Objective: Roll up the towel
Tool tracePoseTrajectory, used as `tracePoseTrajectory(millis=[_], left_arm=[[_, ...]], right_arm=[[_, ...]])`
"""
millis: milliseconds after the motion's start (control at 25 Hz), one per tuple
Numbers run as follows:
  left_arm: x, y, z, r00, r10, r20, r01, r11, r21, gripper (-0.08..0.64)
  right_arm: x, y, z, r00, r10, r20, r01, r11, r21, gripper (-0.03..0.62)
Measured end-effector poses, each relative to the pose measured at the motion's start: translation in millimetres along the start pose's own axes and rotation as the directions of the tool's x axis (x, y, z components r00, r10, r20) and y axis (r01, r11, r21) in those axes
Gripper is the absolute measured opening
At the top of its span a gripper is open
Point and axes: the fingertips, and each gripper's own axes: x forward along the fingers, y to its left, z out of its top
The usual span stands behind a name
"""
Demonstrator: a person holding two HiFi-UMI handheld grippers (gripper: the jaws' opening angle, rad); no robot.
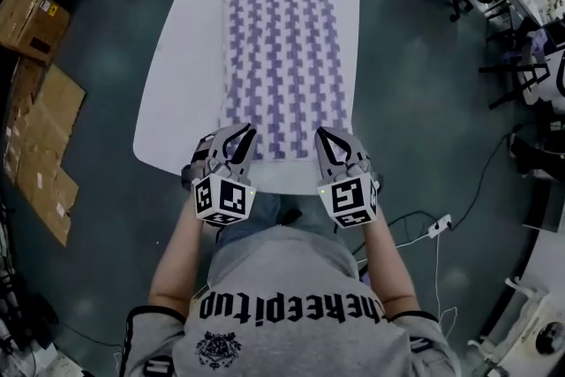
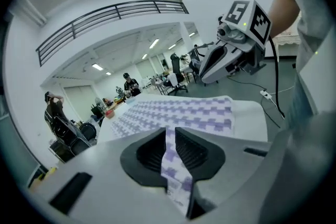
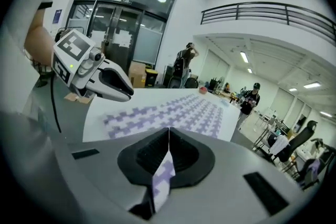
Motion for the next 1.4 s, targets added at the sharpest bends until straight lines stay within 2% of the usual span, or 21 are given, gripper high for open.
tracePoseTrajectory(millis=[160,360,520,720,840,1080,1280,1400], left_arm=[[5.5,-30.5,-33.1,0.993,-0.091,-0.080,0.095,0.994,0.048,0.089],[4.1,-71.9,-66.6,0.970,-0.181,-0.165,0.195,0.978,0.072,0.123],[14.0,-77.5,-76.9,0.950,-0.221,-0.221,0.245,0.966,0.086,0.153],[19.5,-81.7,-87.9,0.924,-0.242,-0.295,0.299,0.940,0.166,0.176],[20.2,-87.4,-93.2,0.917,-0.229,-0.328,0.304,0.931,0.200,0.179],[21.3,-88.0,-97.7,0.913,-0.222,-0.341,0.289,0.944,0.158,0.179],[20.8,-83.4,-100.7,0.907,-0.227,-0.355,0.289,0.948,0.133,0.179],[21.5,-73.4,-105.7,0.907,-0.199,-0.371,0.270,0.952,0.148,0.160]], right_arm=[[9.9,26.7,-36.6,0.992,0.092,-0.084,-0.094,0.995,-0.021,0.003],[8.2,55.9,-80.4,0.970,0.170,-0.175,-0.180,0.983,-0.044,0.005],[15.3,55.5,-102.5,0.943,0.214,-0.253,-0.238,0.969,-0.067,0.048],[19.1,53.3,-121.6,0.921,0.221,-0.320,-0.273,0.954,-0.127,0.082],[17.8,52.1,-133.5,0.912,0.218,-0.349,-0.287,0.944,-0.161,0.089],[23.0,45.3,-151.6,0.894,0.206,-0.397,-0.302,0.933,-0.195,0.092],[25.3,46.1,-150.7,0.881,0.239,-0.408,-0.329,0.930,-0.166,0.094],[23.6,47.0,-150.9,0.877,0.264,-0.400,-0.341,0.931,-0.132,0.094]])
